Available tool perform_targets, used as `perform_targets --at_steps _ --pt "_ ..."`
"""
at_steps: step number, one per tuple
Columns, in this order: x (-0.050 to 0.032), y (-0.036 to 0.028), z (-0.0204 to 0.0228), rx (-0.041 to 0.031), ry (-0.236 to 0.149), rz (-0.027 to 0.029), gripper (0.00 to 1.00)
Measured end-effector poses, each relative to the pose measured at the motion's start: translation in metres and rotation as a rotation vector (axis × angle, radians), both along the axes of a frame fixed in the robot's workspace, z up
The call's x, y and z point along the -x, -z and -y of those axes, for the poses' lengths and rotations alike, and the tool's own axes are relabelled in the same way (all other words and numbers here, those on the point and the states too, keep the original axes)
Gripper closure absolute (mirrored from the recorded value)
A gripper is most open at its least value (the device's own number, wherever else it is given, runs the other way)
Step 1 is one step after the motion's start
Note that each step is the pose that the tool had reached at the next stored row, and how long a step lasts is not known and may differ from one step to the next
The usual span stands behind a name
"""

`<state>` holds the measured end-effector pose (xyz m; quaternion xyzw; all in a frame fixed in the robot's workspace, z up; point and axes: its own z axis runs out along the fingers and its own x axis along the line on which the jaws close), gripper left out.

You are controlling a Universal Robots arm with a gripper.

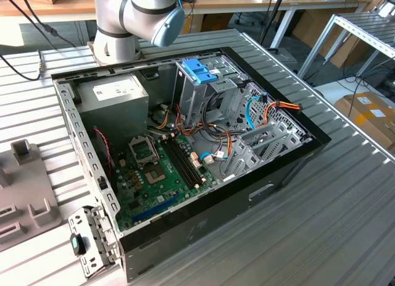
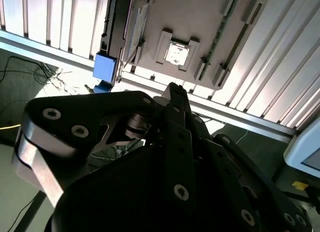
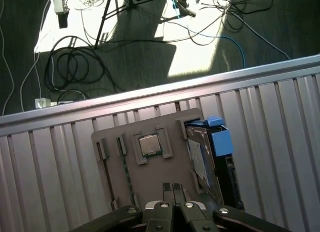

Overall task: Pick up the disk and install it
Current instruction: 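Pick up the disk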

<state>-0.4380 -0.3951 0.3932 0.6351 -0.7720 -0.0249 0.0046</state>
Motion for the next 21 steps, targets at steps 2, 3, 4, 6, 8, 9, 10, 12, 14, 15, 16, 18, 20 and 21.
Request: perform_targets --at_steps 2,3,4,6,8,9,10,12,14,15,16,18,20,21 --pt "0.0000 0.0000 0.0000 0.0000 -0.011 0.0000 0.89" --pt "0.0000 0.0000 0.0000 0.0000 -0.017 0.0000 0.89" --pt "0.0000 0.0000 0.0000 0.0000 -0.022 -0.0001 0.89" --pt "0.0000 0.0000 0.0001 0.0000 -0.032 -0.0001 0.89" --pt "0.0000 0.0000 0.0000 0.0000 -0.034 0.0000 0.89" --pt "0.0000 0.0000 0.0000 0.0000 -0.034 -0.0001 0.89" --pt "0.0000 0.0000 0.0001 0.0000 -0.035 -0.0001 0.89" --pt "0.0000 0.0000 0.0001 0.0001 -0.035 -0.0001 0.89" --pt "0.0000 0.0000 0.0000 0.0000 -0.035 -0.0001 0.89" --pt "0.0000 0.0000 0.0000 0.0000 -0.035 -0.0001 0.89" --pt "0.0000 0.0000 0.0000 0.0000 -0.035 -0.0001 0.89" --pt "0.0000 0.0000 0.0000 0.0000 -0.036 -0.0001 0.76" --pt "0.0000 0.0000 0.0000 0.0000 -0.036 0.0000 0.71" --pt "0.0000 0.0000 0.0000 0.0001 -0.036 -0.0001 0.64"
